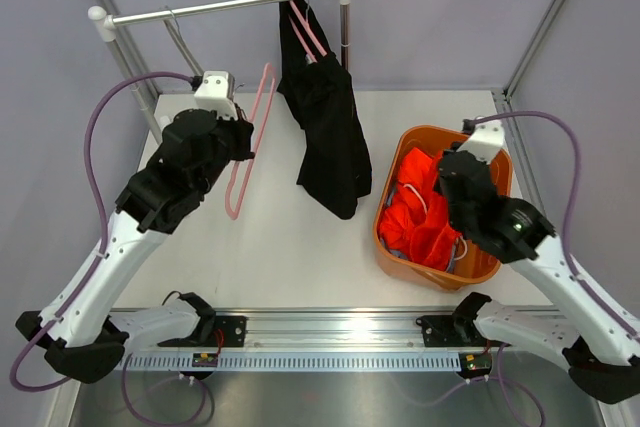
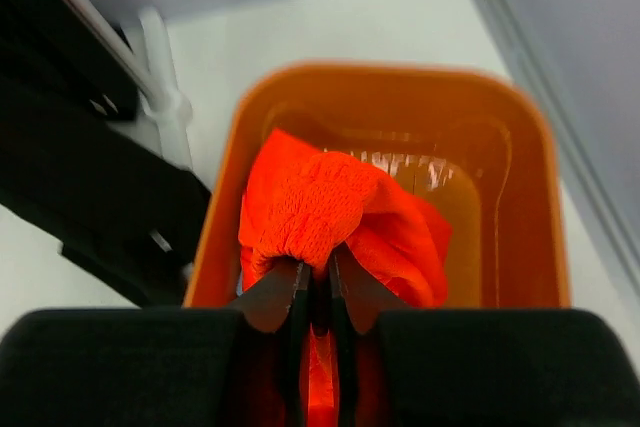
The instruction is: Remove the shorts from the hanger
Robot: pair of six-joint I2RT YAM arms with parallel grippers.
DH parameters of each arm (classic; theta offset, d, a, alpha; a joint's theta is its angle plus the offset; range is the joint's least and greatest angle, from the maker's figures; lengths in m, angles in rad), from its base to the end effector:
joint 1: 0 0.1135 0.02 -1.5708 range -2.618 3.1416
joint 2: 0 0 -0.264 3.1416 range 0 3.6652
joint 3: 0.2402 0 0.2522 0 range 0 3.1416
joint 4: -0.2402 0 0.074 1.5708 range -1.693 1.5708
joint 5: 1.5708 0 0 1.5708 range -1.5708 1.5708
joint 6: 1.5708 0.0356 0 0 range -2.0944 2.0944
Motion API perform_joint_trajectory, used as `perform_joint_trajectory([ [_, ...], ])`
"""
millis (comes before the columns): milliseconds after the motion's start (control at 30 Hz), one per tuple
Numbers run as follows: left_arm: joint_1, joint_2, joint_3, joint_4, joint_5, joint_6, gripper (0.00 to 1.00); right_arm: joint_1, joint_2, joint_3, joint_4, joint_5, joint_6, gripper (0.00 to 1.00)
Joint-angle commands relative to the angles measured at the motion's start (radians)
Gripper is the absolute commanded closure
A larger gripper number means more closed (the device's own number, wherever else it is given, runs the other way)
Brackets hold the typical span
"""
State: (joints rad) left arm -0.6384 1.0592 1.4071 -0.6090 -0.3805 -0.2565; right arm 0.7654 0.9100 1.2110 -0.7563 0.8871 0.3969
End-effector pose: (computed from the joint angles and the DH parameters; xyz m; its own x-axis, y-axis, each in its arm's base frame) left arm 0.1717 -0.1110 0.4560 -0.2678 -0.0946 -0.9588 0.2039 0.9671 -0.1524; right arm 0.1351 0.0915 0.4094 -0.2675 0.0816 -0.9601 0.1820 0.9827 0.0328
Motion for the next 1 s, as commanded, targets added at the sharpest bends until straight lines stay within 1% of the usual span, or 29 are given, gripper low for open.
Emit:
perform_joint_trajectory([
  [0, 0.023, 0.054, 0.11, -0.058, 0.071, 0.034, 1.0, -0.092, 0.044, -0.062, -0.037, -0.287, 0.146, 0.79],
  [67, 0.046, 0.077, 0.154, -0.075, 0.08, 0.046, 1.0, -0.113, 0.062, -0.087, 0.011, -0.373, 0.142, 0.7],
  [100, 0.061, 0.097, 0.168, -0.089, 0.09, 0.049, 1.0, -0.113, 0.067, -0.09, 0.029, -0.388, 0.14, 0.6],
  [167, 0.12, 0.117, 0.214, -0.101, 0.152, 0.051, 1.0, -0.115, 0.079, -0.088, 0.044, -0.41, 0.128, 0.52],
  [200, 0.14, 0.137, 0.23, -0.106, 0.178, 0.048, 1.0, -0.115, 0.084, -0.087, 0.055, -0.41, 0.122, 0.41],
  [233, 0.164, 0.148, 0.246, -0.11, 0.23, 0.039, 1.0, -0.117, 0.092, -0.077, 0.06, -0.412, 0.115, 0.35],
  [267, 0.205, 0.16, 0.263, -0.112, 0.251, 0.036, 1.0, -0.118, 0.096, -0.073, 0.061, -0.419, 0.097, 0.31],
  [300, 0.221, 0.183, 0.297, -0.109, 0.265, 0.034, 1.0, -0.121, 0.107, -0.062, 0.066, -0.427, 0.088, 0.26],
  [367, 0.252, 0.215, 0.34, -0.118, 0.29, 0.023, 1.0, -0.123, 0.115, -0.054, 0.074, -0.447, 0.073, 0.24],
  [400, 0.255, 0.231, 0.383, -0.127, 0.295, 0.019, 1.0, -0.124, 0.118, -0.048, 0.08, -0.451, 0.069, 0.23],
  [500, 0.256, 0.271, 0.423, -0.129, 0.289, -0.009, 1.0, -0.124, 0.113, -0.045, 0.098, -0.474, 0.062, 0.22],
  [600, 0.255, 0.272, 0.423, -0.13, 0.206, -0.041, 1.0, -0.126, 0.118, -0.039, 0.101, -0.494, 0.051, 0.2],
  [700, 0.256, 0.245, 0.385, -0.129, 0.12, -0.053, 1.0, -0.124, 0.121, -0.039, 0.098, -0.501, 0.043, 0.19],
  [800, 0.256, 0.199, 0.319, -0.118, 0.071, -0.063, 1.0, -0.124, 0.122, -0.047, 0.106, -0.508, 0.043, 0.19],
  [867, 0.256, 0.161, 0.273, -0.11, 0.049, -0.066, 1.0, -0.124, 0.125, -0.048, 0.11, -0.52, 0.043, 0.19],
  [967, 0.256, 0.134, 0.25, -0.112, 0.038, -0.064, 1.0, -0.124, 0.133, -0.05, 0.118, -0.536, 0.042, 0.18],
])
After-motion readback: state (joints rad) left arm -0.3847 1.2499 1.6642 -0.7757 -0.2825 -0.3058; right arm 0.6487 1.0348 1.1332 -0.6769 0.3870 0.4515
